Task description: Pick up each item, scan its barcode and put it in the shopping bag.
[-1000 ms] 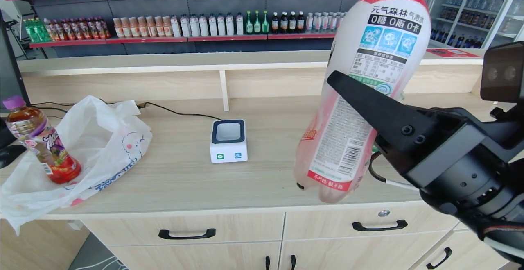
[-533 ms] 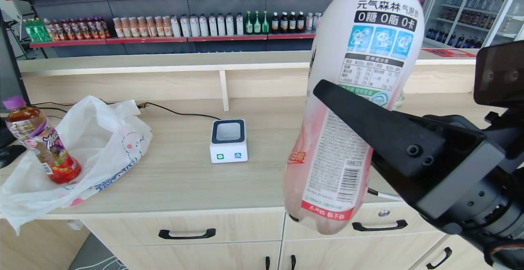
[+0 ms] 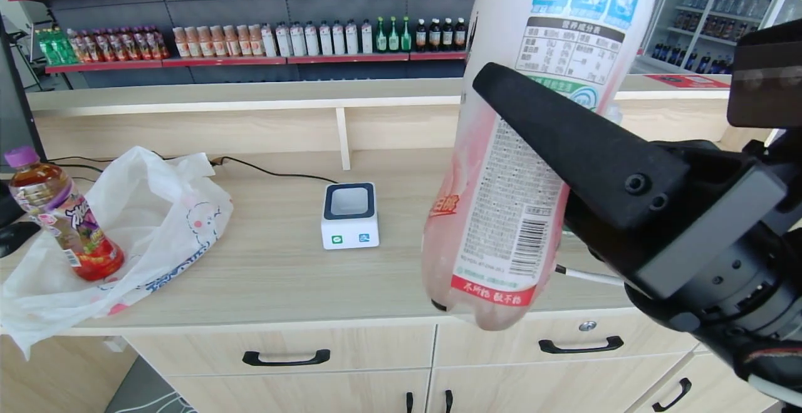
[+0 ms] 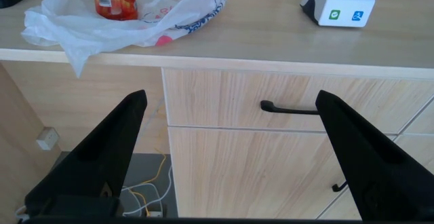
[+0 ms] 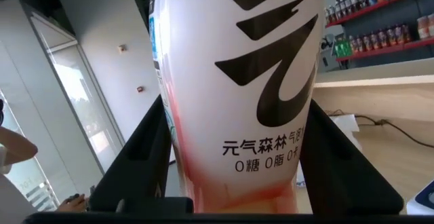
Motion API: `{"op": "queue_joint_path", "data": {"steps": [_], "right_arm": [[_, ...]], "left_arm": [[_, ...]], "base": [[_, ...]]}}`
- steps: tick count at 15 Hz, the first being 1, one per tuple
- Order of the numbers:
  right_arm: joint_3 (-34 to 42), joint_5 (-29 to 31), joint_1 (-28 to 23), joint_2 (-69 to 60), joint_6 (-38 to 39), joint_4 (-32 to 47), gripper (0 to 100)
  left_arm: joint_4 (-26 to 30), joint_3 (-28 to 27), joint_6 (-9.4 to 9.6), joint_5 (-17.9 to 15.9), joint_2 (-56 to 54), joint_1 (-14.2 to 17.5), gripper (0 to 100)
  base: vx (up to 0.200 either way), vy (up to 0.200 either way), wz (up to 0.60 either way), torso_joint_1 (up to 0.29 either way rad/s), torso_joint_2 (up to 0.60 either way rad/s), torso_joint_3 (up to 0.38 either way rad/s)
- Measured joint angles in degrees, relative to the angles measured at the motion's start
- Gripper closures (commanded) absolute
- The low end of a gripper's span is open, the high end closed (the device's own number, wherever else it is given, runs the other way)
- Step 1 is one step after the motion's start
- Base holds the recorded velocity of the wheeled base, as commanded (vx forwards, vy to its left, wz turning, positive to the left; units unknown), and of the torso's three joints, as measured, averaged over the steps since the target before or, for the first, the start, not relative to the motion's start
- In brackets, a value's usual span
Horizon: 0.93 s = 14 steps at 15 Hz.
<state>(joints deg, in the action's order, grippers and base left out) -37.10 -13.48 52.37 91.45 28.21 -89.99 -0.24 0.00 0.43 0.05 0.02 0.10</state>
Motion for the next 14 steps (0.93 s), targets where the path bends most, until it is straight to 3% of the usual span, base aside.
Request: {"op": "queue_joint_path", "data": {"steps": [4, 10, 14], "right_arm": [[-0.66, 0.54, -0.28, 1.84, -5.46, 0.07, 100], [0.59, 0.90, -2.21, 3.72, -19.46, 0.05, 100], [4.35, 10.40, -3.15, 3.94, -24.25, 0.11, 100]], "left_arm": [[0.00, 0.00, 0.01, 0.02, 0.00, -0.02, 0], [0.00, 0.00, 0.01, -0.02, 0.00, 0.00, 0], [0.00, 0.00, 0.01, 0.00, 0.00, -0.05, 0]], "base": [[0.000, 0.000, 0.00, 0.000, 0.00, 0.000], [0.000, 0.000, 0.00, 0.000, 0.00, 0.000], [0.000, 0.000, 0.00, 0.000, 0.00, 0.000]]}}
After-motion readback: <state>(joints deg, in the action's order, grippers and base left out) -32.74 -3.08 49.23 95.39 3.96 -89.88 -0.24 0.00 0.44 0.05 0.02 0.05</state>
